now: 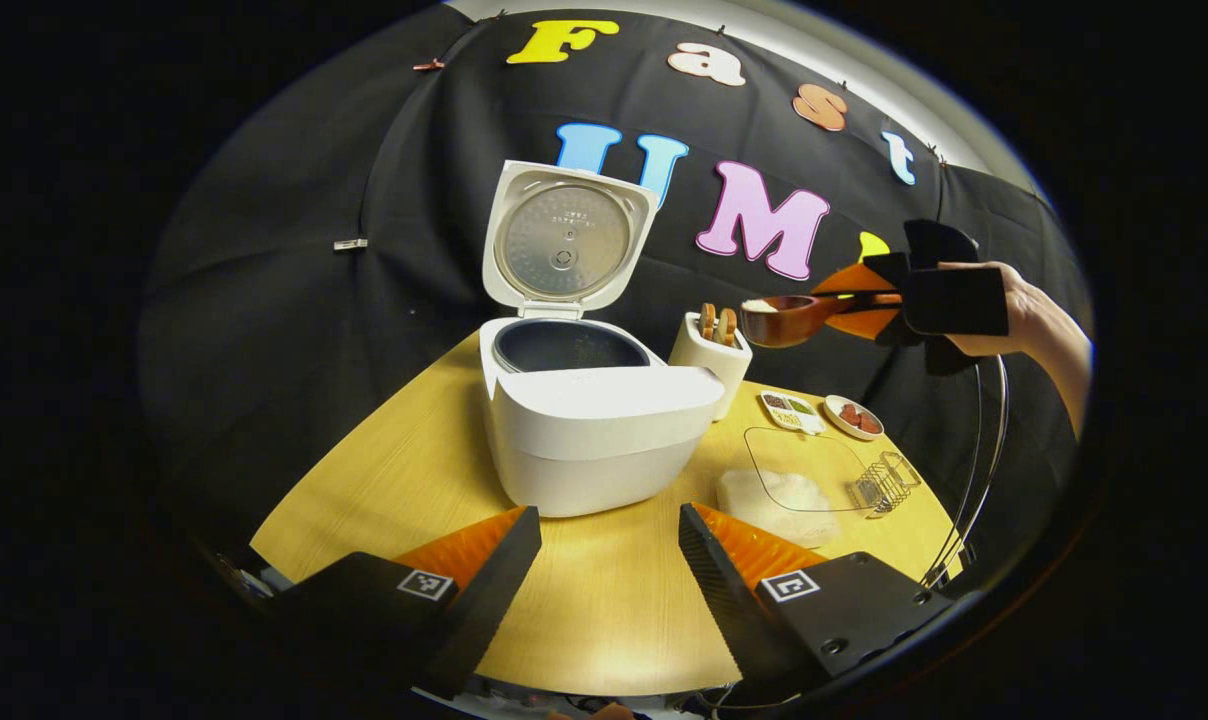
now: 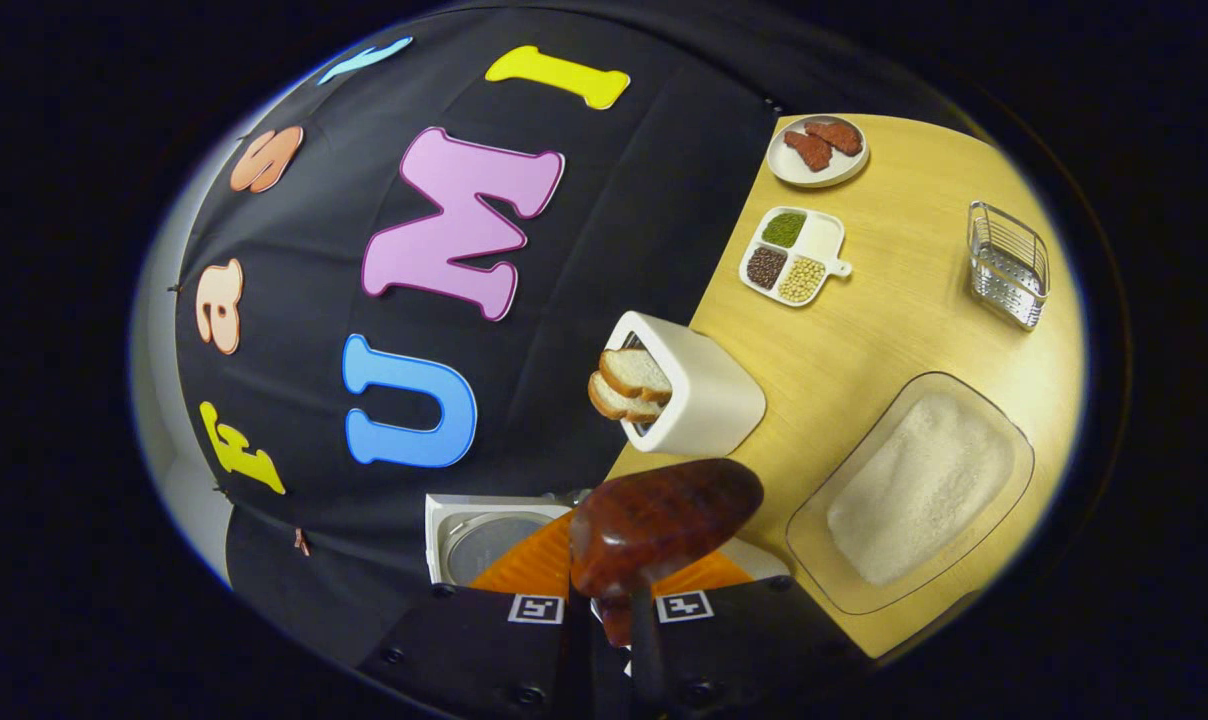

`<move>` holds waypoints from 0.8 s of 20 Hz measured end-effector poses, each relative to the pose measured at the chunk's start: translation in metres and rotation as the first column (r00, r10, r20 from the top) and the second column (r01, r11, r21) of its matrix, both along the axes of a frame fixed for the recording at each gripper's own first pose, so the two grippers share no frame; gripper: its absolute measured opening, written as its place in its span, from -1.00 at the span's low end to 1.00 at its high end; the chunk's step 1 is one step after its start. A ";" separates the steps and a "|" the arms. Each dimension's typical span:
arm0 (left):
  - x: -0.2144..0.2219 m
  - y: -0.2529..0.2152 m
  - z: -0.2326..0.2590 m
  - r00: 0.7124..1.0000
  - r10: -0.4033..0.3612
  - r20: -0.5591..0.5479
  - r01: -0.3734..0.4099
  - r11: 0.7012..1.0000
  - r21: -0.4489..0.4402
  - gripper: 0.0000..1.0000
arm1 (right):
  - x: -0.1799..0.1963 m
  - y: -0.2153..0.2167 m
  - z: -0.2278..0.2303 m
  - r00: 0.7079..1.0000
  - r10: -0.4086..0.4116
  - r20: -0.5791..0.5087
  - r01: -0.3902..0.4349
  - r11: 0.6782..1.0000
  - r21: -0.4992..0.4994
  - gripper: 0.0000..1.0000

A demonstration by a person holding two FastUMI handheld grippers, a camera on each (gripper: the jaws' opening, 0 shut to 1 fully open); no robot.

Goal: Close the left gripper, press the button to open the rice cooker; take a wooden spoon from the chopstick holder with the right hand, scoop a spoonful of rice and pour it into the rice cooker, then put the wooden spoon back into the chopstick holder.

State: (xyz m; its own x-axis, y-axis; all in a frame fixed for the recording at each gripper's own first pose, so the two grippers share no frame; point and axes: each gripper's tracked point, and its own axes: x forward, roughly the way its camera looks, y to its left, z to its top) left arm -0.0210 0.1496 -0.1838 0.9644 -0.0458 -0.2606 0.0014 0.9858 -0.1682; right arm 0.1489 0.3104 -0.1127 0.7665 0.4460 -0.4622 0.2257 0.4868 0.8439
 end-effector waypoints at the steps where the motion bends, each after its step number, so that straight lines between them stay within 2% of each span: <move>1: -0.001 0.002 -0.001 1.000 0.005 -0.002 -0.005 1.000 -0.002 0.92 | 0.003 0.011 0.001 1.000 0.016 -0.003 -0.016 1.000 0.003 -0.63; 5: 0.000 0.010 -0.002 1.000 0.028 -0.010 -0.028 1.000 -0.014 0.92 | 0.012 0.058 0.007 0.997 0.074 0.009 -0.074 0.997 0.014 -0.63; 6: -0.001 0.013 -0.003 0.999 0.035 -0.011 -0.036 0.999 -0.018 0.92 | 0.014 0.068 0.008 0.996 0.088 0.019 -0.088 0.996 -0.002 -0.72; 7: -0.002 0.016 -0.003 0.999 0.043 -0.013 -0.043 0.999 -0.020 0.92 | 0.016 0.077 0.009 0.994 0.104 0.029 -0.103 0.994 -0.021 -0.63; 8: -0.002 0.019 -0.004 0.999 0.051 -0.013 -0.051 0.998 -0.021 0.92 | 0.017 0.088 0.010 0.991 0.123 0.044 -0.121 0.992 -0.039 -0.63; 13: -0.006 0.035 -0.008 0.996 0.088 -0.028 -0.089 0.996 -0.027 0.92 | 0.023 0.138 0.012 0.963 0.236 0.132 -0.211 0.961 -0.181 -0.63; 16: -0.008 0.042 -0.010 0.993 0.113 -0.044 -0.115 0.993 -0.041 0.92 | 0.025 0.153 0.004 0.947 0.271 0.171 -0.218 0.937 -0.273 -0.63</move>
State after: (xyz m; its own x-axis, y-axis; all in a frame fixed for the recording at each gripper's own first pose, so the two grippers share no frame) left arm -0.0288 0.1915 -0.1940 0.9523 0.0517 -0.3009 -0.1184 0.9710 -0.2079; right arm 0.1734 0.4631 -0.1086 0.7370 0.5230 -0.4282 -0.0903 0.7040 0.7044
